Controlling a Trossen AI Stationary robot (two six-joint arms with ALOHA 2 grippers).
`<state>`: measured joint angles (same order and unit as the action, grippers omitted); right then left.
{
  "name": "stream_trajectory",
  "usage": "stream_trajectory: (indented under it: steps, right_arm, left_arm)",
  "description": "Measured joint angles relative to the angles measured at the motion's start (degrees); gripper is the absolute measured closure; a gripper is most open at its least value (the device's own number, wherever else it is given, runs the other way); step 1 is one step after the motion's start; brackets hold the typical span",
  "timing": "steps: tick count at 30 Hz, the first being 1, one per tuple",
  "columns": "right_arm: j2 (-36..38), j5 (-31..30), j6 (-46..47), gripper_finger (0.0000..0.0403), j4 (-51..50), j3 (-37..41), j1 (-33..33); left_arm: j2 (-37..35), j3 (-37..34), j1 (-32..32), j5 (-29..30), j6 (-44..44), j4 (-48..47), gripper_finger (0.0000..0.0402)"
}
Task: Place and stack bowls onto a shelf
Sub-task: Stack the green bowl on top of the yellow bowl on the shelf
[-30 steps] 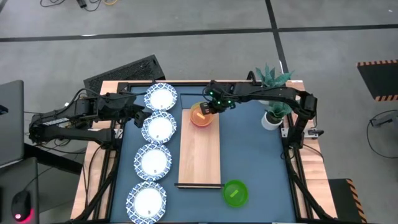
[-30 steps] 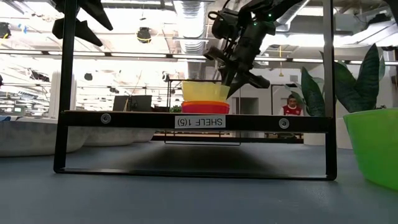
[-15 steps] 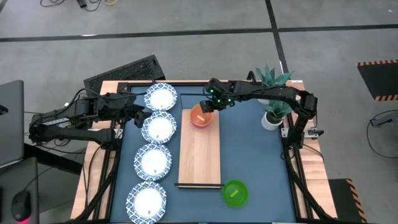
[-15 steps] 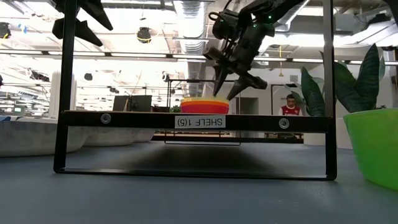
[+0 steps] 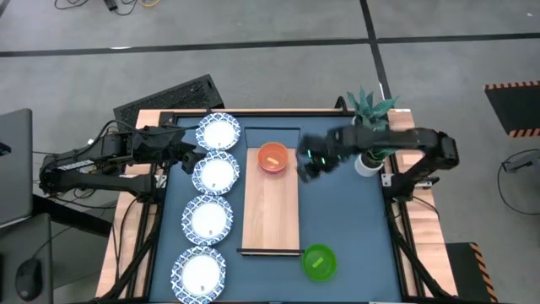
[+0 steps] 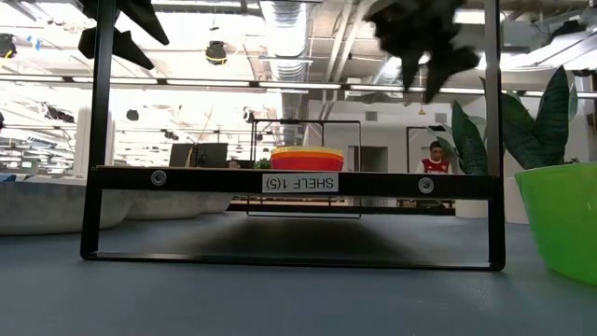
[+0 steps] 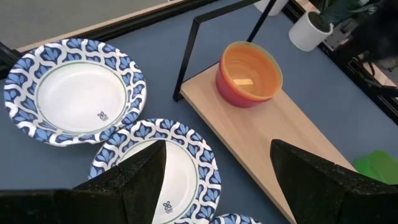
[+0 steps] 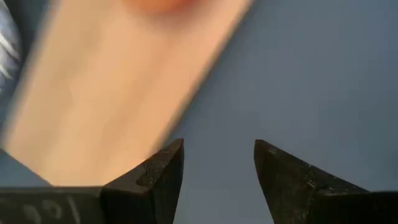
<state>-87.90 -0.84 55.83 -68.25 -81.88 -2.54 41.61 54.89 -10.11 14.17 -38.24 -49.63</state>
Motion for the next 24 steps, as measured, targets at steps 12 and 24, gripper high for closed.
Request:
stream_trajectory:
  steps: [12,24]
  right_arm:
    - [-6.70,0.94,20.94,0.0182,7.46,6.40,30.03]
    - [-15.53,6.50,20.24,0.0183,17.64,12.36,34.29]
  left_arm:
    - [0.01,0.00,0.00,0.00,-0.59,0.02,0.0129]
    - [0.00,0.00,0.00,-0.48,-0.59,0.02,0.0129]
